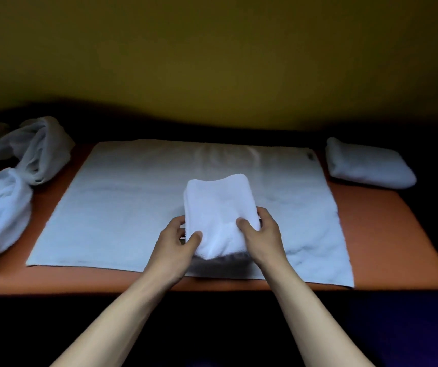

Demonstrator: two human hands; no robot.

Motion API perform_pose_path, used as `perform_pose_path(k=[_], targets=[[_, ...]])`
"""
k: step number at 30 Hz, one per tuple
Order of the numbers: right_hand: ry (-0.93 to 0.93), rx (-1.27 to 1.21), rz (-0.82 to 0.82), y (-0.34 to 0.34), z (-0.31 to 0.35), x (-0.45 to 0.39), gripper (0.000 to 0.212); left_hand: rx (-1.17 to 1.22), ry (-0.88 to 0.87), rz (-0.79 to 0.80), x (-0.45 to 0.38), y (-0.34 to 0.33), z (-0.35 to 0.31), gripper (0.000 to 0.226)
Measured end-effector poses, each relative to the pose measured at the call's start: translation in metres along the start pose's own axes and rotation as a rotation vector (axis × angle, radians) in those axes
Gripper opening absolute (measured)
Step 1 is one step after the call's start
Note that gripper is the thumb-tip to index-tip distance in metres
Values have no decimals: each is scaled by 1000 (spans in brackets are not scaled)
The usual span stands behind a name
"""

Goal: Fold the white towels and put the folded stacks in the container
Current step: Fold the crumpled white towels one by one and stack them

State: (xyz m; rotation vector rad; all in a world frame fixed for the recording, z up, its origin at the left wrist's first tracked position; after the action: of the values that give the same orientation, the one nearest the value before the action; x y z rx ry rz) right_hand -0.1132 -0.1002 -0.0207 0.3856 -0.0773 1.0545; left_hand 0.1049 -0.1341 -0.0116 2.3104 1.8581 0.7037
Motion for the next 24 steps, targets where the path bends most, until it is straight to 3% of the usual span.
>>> perform_pose_path(k=[7,14,18,20,24], targets=[[7,-4,-345,169,-41,-7,30,-6,-151,226,12,-152,-48,45],[39,-9,-564,310,-72,-25,31,-92,-284,505,24,-294,-109,53],[109,-27,-684,368,-76,-36,33,-30,-309,494,14,-348,-132,52],[114,55,-683,384,-80,-46,41,-54,-359,451,7,-367,-137,61],[101,594,-673,385,-92,-49,54,-548,-613,344,10,-397,-135,77]])
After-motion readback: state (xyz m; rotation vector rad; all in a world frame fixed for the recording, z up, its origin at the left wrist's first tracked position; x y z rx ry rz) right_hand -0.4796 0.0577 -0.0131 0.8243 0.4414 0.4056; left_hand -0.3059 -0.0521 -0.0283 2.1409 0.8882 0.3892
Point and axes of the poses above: each hand's wrist, its own x-axis away from the middle knuckle, its own y-axis out of the back of the hand, z = x × y, the point moved 9 cm from there along -x, towards the middle knuckle, and after that the axes turned 2 degrees about -x, right-handed, at the moved point
